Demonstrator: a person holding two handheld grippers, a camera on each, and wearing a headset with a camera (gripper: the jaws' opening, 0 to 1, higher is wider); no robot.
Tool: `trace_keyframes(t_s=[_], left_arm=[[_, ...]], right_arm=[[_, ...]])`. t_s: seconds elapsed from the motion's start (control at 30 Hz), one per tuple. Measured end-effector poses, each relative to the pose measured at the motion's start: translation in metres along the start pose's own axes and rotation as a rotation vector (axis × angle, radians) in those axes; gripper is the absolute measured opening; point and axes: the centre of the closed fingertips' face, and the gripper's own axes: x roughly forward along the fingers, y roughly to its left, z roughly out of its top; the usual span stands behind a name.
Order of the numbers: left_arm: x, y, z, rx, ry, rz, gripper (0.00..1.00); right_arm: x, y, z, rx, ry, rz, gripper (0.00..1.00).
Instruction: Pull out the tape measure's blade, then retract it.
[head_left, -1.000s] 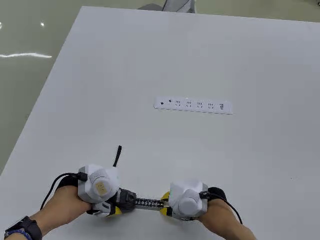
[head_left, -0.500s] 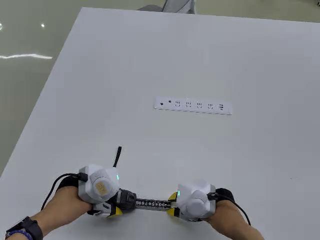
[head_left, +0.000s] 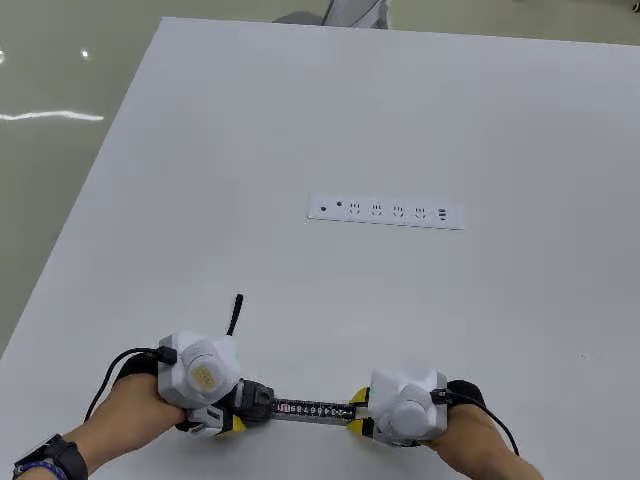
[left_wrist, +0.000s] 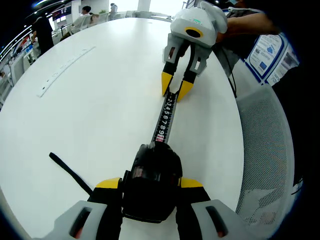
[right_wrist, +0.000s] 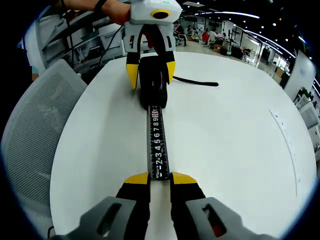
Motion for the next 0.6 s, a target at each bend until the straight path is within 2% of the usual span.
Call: trace_keyframes(t_s=[0.43, 0.6], left_arm=[[0.0, 0.0, 0.0, -0.005, -0.001, -0.001, 0.39], [0.0, 0.0, 0.0, -0.005, 0.0, -0.001, 0.39]], right_arm=[[-0.004, -0.001, -0.006, -0.009, 0.014, -0.007, 0.13], [-0.01, -0.002, -0.014, -0.008, 0.021, -0.012, 0.13]])
